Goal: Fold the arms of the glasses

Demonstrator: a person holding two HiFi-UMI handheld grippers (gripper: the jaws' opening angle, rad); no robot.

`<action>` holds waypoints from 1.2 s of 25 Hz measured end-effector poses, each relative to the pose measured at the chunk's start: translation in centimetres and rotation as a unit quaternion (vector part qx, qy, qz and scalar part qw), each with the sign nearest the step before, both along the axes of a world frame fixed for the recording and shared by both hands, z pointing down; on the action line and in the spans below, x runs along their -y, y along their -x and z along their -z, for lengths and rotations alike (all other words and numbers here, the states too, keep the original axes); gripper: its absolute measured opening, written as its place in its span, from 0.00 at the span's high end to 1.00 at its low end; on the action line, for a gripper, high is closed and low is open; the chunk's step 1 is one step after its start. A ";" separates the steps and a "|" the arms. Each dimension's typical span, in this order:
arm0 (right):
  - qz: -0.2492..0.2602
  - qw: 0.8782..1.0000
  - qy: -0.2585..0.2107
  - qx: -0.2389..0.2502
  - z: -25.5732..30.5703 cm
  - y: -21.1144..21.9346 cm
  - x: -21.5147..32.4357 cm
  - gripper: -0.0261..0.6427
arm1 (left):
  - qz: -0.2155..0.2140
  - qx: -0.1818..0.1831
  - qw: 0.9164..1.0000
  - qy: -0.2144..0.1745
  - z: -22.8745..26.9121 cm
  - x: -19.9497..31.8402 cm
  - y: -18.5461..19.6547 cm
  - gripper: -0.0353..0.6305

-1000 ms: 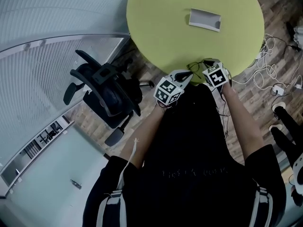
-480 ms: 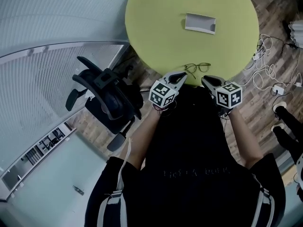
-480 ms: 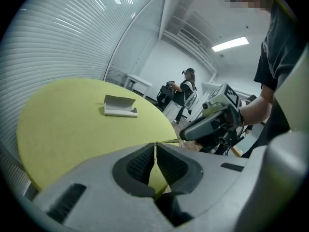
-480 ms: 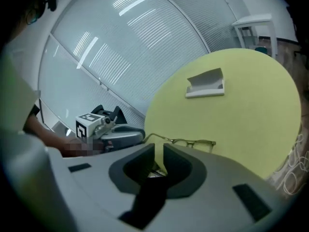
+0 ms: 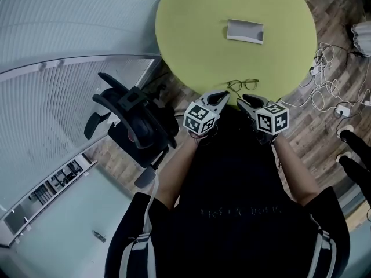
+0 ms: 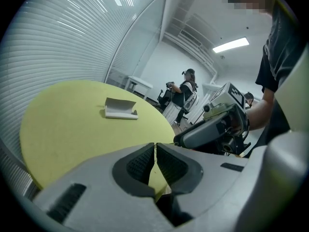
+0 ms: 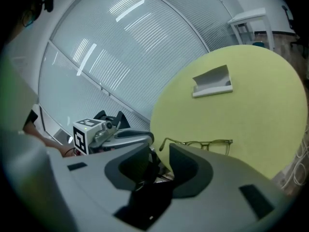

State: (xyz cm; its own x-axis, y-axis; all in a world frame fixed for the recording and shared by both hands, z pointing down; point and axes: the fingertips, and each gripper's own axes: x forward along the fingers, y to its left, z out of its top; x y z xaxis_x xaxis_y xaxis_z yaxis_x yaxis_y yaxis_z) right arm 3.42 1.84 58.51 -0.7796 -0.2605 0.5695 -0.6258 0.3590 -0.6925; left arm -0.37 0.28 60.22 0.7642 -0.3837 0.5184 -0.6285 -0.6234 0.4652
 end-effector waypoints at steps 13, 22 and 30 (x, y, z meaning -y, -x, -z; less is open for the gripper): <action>-0.017 1.000 0.007 -0.021 -1.9 -1.6 1.0 0.90 | -0.005 0.004 1.000 0.008 -0.7 -0.4 0.4 0.91; -0.056 0.995 0.039 -0.074 -6.5 -6.2 2.6 0.90 | -0.016 0.008 1.000 0.019 -1.4 -1.1 0.3 0.91; -0.062 0.990 0.075 -0.105 -11.2 -8.0 2.7 0.90 | -0.020 0.011 0.999 0.027 -1.9 -1.2 0.0 0.91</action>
